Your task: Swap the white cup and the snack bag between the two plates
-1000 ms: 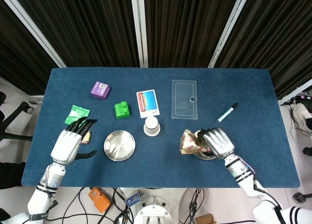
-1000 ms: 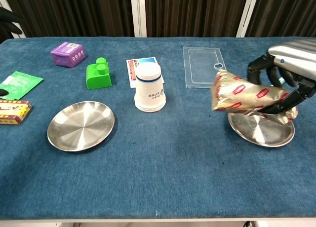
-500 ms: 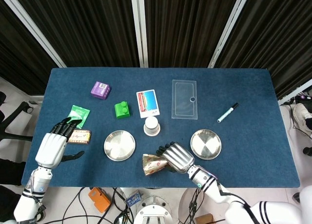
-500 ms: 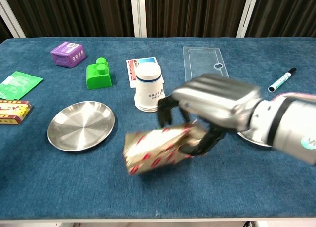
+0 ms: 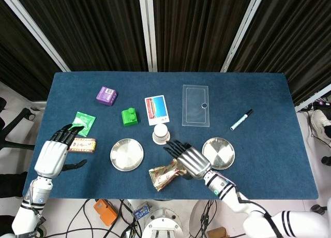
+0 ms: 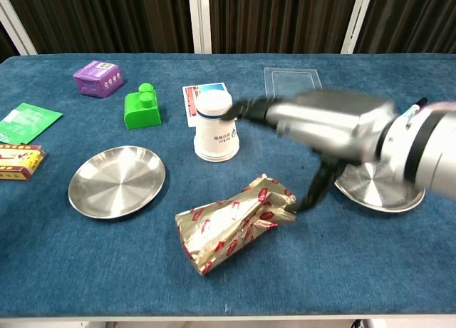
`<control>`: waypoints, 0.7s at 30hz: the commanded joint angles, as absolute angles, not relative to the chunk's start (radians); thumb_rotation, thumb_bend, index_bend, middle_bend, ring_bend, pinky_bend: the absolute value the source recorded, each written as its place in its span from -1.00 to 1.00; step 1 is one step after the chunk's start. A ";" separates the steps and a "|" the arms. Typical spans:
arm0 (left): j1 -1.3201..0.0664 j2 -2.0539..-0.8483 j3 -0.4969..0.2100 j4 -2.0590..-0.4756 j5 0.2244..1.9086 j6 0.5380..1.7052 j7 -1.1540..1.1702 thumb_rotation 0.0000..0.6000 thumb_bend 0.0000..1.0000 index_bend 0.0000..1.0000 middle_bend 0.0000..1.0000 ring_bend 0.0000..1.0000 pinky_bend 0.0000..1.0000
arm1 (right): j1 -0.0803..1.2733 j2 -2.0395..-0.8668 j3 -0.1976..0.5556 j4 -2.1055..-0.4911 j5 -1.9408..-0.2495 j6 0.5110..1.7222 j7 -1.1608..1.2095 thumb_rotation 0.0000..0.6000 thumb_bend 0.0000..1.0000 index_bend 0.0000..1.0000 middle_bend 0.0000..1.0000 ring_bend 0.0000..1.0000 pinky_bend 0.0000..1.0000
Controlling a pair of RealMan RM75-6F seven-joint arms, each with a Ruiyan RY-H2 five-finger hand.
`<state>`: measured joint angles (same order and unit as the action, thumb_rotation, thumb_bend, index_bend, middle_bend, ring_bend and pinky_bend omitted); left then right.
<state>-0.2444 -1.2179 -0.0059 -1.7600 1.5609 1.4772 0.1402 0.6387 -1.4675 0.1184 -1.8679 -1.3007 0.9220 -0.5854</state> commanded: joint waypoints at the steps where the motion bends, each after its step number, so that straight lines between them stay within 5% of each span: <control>1: -0.246 -1.217 -0.010 -1.756 1.557 1.468 0.130 1.00 -0.96 -0.75 -0.65 -0.77 -0.55 | 0.662 -1.414 0.203 -1.894 -1.242 0.945 -0.554 1.00 -0.53 -1.00 -0.98 -0.83 -0.46; 8: -0.252 -1.217 -0.025 -1.746 1.536 1.442 0.119 1.00 -0.95 -0.75 -0.65 -0.77 -0.55 | 0.827 -1.532 0.309 -1.757 -0.978 0.917 -0.700 1.00 -0.53 -1.00 -0.98 -0.83 -0.51; 16: -0.260 -1.203 -0.049 -1.737 1.494 1.411 0.101 1.00 -0.95 -0.75 -0.65 -0.77 -0.55 | 1.001 -1.702 0.309 -1.562 -0.743 0.897 -0.837 1.00 -0.51 -1.00 -0.96 -0.83 -0.56; 18: -0.263 -1.200 -0.056 -1.735 1.487 1.403 0.091 1.00 -0.95 -0.75 -0.65 -0.76 -0.55 | 1.024 -1.722 0.301 -1.533 -0.722 0.894 -0.848 1.00 -0.43 -0.98 -0.88 -0.82 -0.57; 21: -0.267 -1.195 -0.062 -1.731 1.481 1.395 0.079 1.00 -0.95 -0.75 -0.65 -0.76 -0.55 | 1.048 -1.745 0.291 -1.491 -0.707 0.884 -0.840 1.00 -0.32 -0.68 -0.59 -0.59 -0.52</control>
<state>-0.2665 -1.1960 -0.0615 -1.7321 1.4823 1.3958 0.0799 1.0343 -1.7292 0.2976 -1.5096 -0.7191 0.8932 -0.8378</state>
